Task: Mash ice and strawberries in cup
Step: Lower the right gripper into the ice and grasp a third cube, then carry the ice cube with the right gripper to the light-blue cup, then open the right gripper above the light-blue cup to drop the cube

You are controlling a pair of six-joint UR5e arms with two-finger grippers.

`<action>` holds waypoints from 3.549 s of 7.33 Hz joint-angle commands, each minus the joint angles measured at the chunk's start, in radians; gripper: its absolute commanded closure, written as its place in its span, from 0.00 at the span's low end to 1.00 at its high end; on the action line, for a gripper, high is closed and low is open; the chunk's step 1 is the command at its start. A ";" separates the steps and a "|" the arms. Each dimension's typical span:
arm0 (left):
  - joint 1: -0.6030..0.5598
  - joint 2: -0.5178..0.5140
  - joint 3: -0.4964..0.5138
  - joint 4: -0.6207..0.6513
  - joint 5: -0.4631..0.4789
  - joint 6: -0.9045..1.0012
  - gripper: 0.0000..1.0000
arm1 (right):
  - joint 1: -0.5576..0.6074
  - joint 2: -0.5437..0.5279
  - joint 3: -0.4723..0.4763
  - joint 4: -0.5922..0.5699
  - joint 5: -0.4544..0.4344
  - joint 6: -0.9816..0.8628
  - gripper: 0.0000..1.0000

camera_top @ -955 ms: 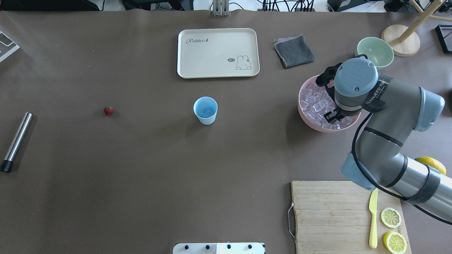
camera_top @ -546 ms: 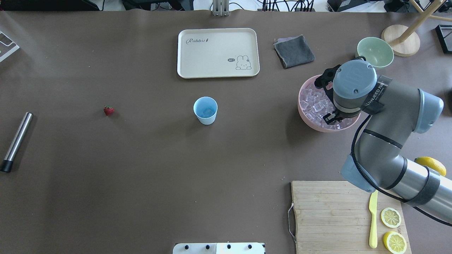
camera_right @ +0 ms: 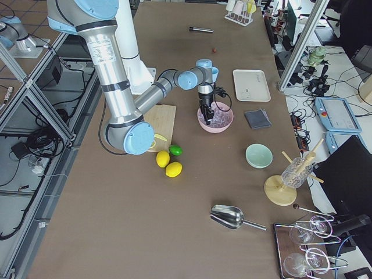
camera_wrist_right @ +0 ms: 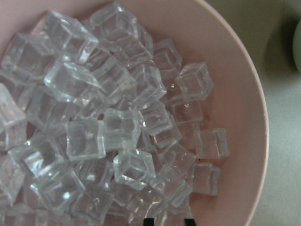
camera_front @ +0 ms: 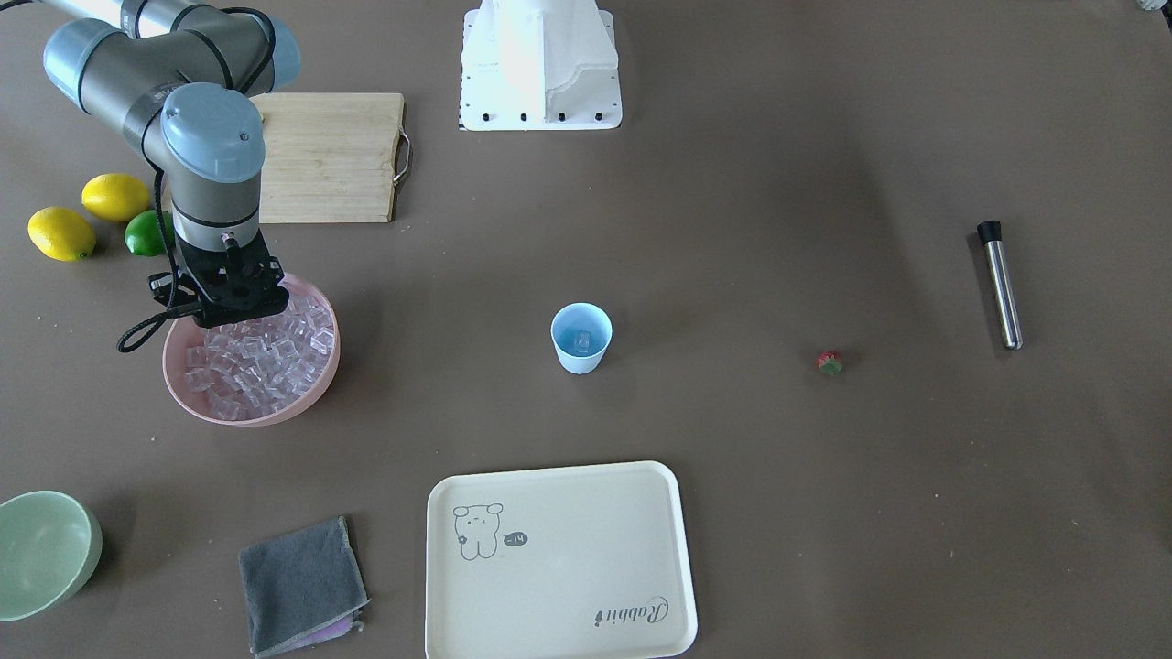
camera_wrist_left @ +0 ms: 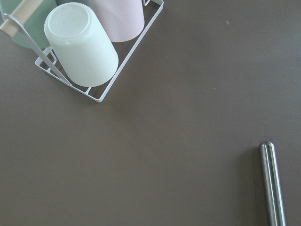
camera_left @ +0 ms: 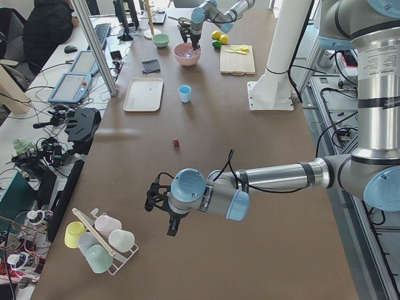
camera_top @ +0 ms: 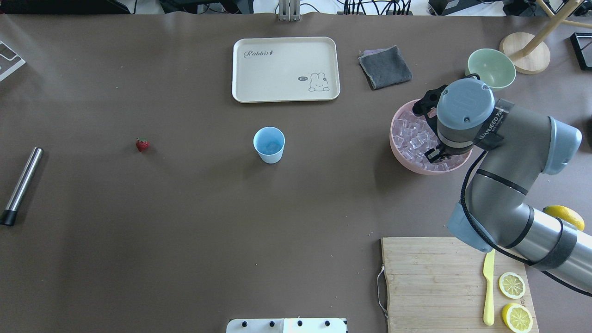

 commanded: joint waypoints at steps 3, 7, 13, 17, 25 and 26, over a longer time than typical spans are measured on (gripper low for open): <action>0.000 0.000 0.000 0.000 0.000 -0.001 0.02 | 0.042 0.081 0.040 -0.127 0.012 -0.003 0.72; 0.000 0.000 -0.005 0.000 0.001 -0.001 0.02 | 0.021 0.335 -0.025 -0.041 0.125 0.310 0.72; -0.003 0.000 -0.031 0.000 -0.009 -0.002 0.02 | -0.135 0.492 -0.310 0.582 0.001 0.690 0.72; -0.002 -0.020 -0.035 0.000 -0.011 -0.004 0.02 | -0.188 0.475 -0.338 0.598 -0.070 0.692 0.70; 0.017 -0.072 -0.032 0.014 -0.005 -0.060 0.02 | -0.023 0.318 -0.255 0.580 0.109 0.513 0.02; 0.059 -0.080 -0.040 0.002 0.000 -0.128 0.02 | 0.084 0.223 -0.202 0.578 0.227 0.386 0.02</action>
